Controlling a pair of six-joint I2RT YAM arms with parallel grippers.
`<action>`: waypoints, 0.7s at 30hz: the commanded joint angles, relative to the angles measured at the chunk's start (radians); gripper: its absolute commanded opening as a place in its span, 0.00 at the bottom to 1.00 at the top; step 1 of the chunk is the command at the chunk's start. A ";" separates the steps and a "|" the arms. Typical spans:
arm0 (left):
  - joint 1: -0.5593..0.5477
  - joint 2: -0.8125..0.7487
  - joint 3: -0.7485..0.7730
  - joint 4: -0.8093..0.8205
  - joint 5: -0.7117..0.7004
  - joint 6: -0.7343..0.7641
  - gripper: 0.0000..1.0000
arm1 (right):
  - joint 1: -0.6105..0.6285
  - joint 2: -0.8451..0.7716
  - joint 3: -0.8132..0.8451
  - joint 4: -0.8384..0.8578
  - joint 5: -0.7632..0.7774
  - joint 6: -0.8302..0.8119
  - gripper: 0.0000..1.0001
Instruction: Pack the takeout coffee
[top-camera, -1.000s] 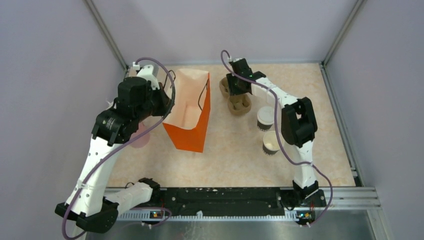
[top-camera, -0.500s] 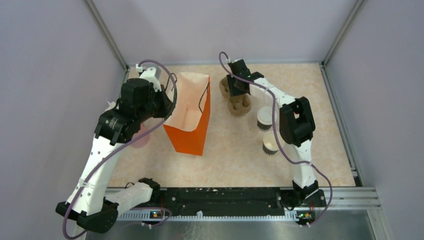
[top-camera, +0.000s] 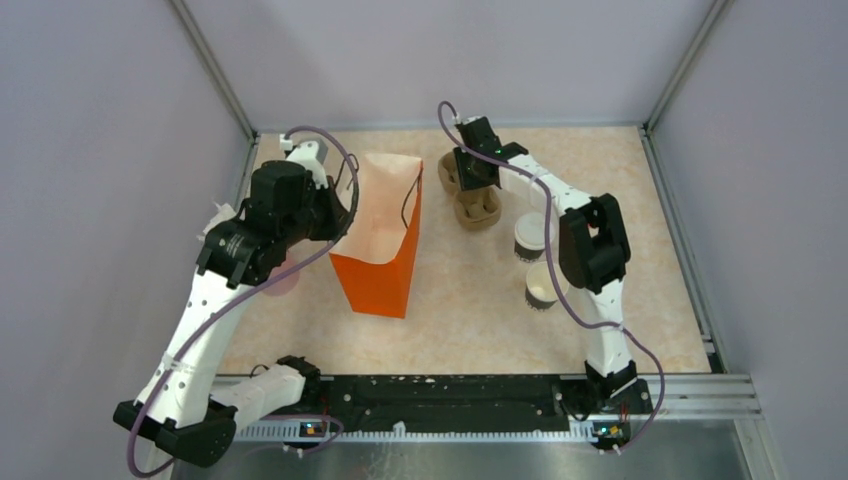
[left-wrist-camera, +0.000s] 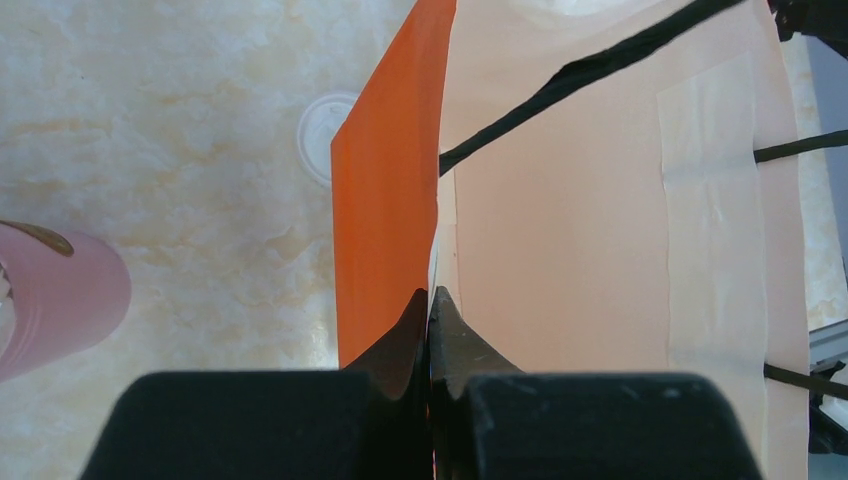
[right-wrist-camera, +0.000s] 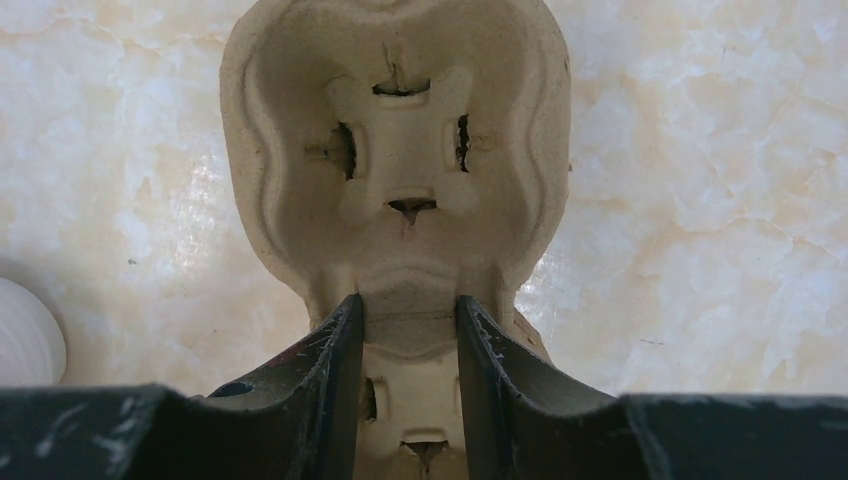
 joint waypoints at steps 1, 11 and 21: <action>0.003 -0.018 -0.017 0.062 0.043 -0.004 0.00 | 0.013 -0.078 0.028 0.016 -0.009 0.001 0.33; 0.003 0.000 -0.064 0.126 0.090 -0.041 0.00 | -0.005 -0.165 0.059 0.031 -0.031 0.036 0.33; 0.001 0.045 -0.186 0.271 0.144 -0.194 0.00 | -0.107 -0.400 -0.050 0.013 0.033 0.098 0.33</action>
